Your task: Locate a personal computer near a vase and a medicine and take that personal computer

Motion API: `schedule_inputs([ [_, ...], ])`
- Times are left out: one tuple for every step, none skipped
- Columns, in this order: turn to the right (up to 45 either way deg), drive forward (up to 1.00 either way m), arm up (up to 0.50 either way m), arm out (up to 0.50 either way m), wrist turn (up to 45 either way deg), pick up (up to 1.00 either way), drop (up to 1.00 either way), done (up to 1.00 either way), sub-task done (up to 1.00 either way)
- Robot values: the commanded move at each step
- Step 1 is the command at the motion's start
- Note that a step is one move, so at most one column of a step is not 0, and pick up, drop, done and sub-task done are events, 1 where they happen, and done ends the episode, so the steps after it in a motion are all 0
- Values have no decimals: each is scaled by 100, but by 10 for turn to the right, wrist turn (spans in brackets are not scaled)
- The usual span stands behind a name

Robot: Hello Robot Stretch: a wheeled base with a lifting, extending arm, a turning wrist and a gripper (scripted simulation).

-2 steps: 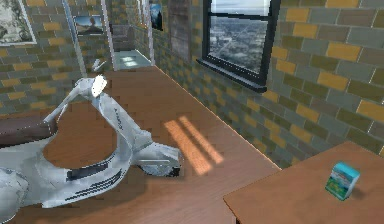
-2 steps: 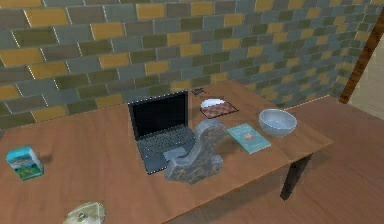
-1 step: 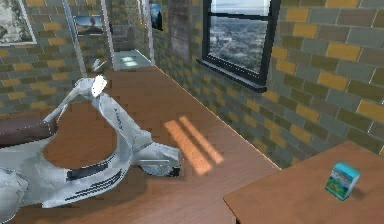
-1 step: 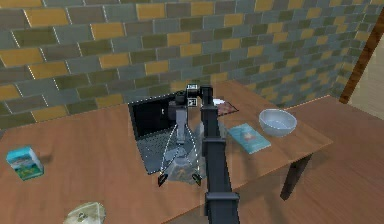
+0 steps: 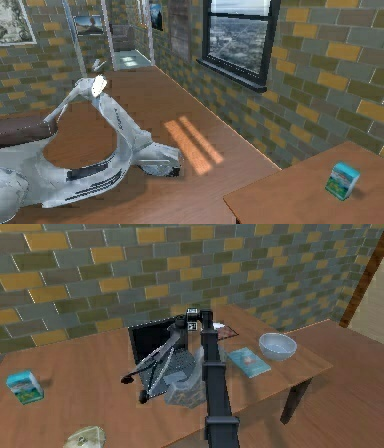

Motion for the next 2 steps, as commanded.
schedule_inputs([
  [0,0,0,0,450,0,0,0,0],
  [0,0,0,0,210,0,0,0,0],
])
